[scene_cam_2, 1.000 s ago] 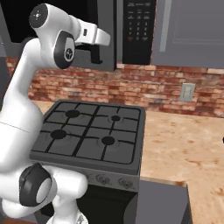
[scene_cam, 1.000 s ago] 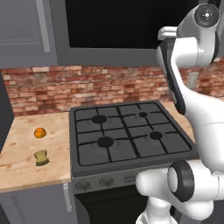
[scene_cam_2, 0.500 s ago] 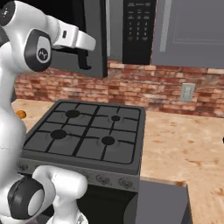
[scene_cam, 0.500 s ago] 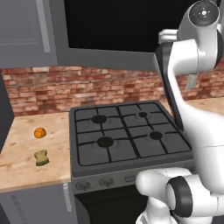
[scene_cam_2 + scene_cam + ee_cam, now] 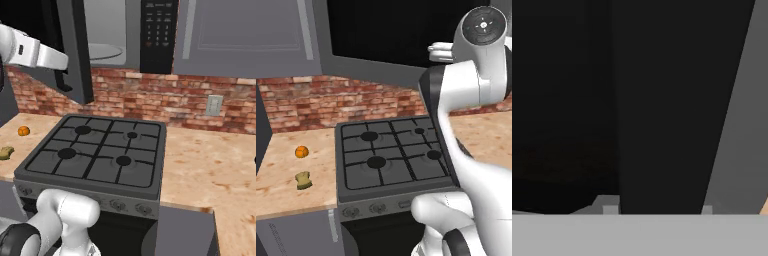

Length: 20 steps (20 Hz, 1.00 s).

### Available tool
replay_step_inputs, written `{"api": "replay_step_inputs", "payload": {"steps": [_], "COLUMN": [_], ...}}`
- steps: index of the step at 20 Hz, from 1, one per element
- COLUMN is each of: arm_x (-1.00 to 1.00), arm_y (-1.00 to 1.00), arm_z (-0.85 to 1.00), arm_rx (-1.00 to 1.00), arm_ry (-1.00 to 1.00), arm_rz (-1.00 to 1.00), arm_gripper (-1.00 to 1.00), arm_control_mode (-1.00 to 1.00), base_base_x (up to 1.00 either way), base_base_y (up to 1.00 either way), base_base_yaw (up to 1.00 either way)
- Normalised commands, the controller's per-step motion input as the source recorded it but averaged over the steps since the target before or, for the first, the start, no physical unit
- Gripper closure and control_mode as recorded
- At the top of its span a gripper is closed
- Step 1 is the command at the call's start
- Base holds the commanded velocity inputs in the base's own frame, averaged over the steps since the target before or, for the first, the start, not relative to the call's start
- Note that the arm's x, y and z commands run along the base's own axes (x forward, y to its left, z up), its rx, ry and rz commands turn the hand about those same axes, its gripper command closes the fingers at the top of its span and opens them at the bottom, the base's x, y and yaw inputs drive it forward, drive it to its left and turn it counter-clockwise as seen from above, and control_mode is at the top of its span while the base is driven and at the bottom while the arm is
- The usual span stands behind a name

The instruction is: Place the sponge inside the microwave to prepare for sanitizing.

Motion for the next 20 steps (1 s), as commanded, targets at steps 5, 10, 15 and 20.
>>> {"api": "replay_step_inputs", "payload": {"steps": [5,10,15,20], "arm_x": [-0.47,-0.31,-0.08,-0.17], "arm_y": [1.0,1.0,1.0,1.0], "arm_z": [-0.02,-0.05,-0.28,-0.18], "arm_rx": [-0.01,-0.05,-0.1,-0.08], "arm_ry": [0.01,0.0,0.06,0.09], "arm_rz": [0.0,0.0,-0.06,-0.06], "arm_gripper": [1.0,1.0,1.0,1.0], "arm_control_mode": [-1.0,-1.0,-1.0,-1.0], "base_base_x": [0.0,0.0,0.0,0.0], "base_base_y": [0.0,0.0,0.0,0.0], "base_base_yaw": [0.0,0.0,0.0,0.0]}}
